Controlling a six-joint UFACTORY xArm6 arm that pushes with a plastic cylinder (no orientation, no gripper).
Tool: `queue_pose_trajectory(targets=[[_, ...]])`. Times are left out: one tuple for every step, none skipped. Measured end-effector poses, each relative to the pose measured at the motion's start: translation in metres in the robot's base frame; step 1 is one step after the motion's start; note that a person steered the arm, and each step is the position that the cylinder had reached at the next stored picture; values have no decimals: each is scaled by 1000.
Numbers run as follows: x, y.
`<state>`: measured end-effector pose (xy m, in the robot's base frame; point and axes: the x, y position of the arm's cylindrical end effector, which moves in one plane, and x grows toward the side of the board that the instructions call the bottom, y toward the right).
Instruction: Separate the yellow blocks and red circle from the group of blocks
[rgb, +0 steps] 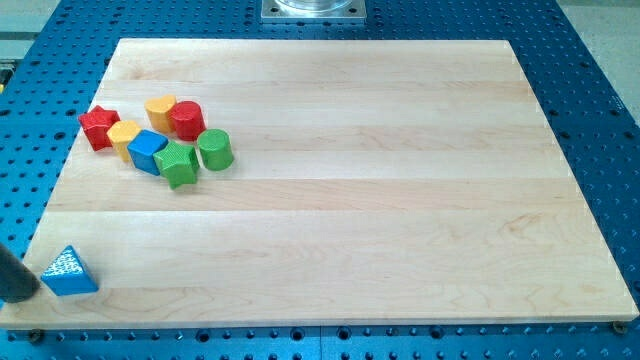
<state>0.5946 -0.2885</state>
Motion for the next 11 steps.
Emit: queue_pose_trajectory(targets=[[0, 0], [0, 0], [-36, 46], [-53, 54], [-84, 47], [-101, 42], [-131, 36], [-152, 41], [-181, 50], [-202, 86], [-248, 152]])
